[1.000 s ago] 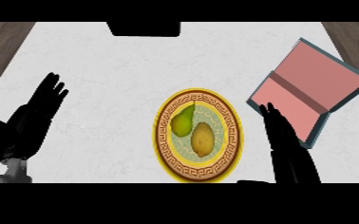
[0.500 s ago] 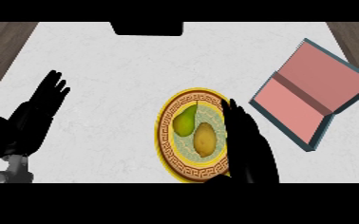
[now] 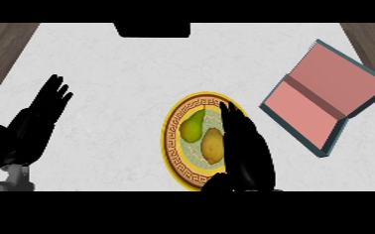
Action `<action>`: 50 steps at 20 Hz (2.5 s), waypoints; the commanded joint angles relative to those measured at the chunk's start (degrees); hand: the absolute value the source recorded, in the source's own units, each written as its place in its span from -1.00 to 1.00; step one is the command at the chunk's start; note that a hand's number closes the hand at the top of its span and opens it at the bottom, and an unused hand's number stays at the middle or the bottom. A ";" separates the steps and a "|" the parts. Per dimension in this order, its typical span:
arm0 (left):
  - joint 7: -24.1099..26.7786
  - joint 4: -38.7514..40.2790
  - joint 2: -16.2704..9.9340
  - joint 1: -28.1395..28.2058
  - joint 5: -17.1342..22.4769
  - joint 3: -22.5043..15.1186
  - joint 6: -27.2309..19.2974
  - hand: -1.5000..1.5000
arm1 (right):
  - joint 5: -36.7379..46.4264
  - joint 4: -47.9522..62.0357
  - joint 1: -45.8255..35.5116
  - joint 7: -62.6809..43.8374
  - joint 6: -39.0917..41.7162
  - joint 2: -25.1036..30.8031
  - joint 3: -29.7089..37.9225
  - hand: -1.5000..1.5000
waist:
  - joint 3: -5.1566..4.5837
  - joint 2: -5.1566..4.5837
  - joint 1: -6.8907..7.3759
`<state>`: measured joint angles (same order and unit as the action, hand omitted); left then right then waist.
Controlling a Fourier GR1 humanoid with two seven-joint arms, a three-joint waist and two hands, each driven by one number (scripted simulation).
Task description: Pick the lemon from the plate and place it in the cardboard box
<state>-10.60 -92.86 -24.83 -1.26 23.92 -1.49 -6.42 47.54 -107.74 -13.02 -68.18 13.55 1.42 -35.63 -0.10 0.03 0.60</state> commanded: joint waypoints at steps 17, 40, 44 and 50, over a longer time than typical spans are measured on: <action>-1.15 -0.91 1.87 -0.09 -2.45 1.92 1.05 0.00 | -1.95 6.61 -8.19 -11.69 5.13 -1.37 -0.29 -1.00 | 0.05 0.07 -0.29; -1.86 0.55 3.32 -0.71 -4.04 3.50 3.75 0.00 | -5.09 23.07 -11.24 -9.64 -2.52 -1.37 -1.37 -1.00 | 0.08 -0.07 -0.06; -1.69 0.76 4.53 -1.38 -4.57 4.04 3.19 0.00 | -4.56 22.54 -9.00 -8.41 -1.75 -1.37 -2.24 -1.00 | 0.08 0.00 -0.30; -0.70 -0.41 5.69 1.25 -5.68 4.12 3.47 0.00 | -4.89 25.36 -8.71 -6.89 -3.19 -1.37 -1.87 -1.00 | 0.09 -0.01 -0.20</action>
<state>-12.17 -92.86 -20.34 -1.11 19.55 2.95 -2.57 43.10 -84.19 -20.87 -66.34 10.08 0.96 -36.90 -0.02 0.05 0.36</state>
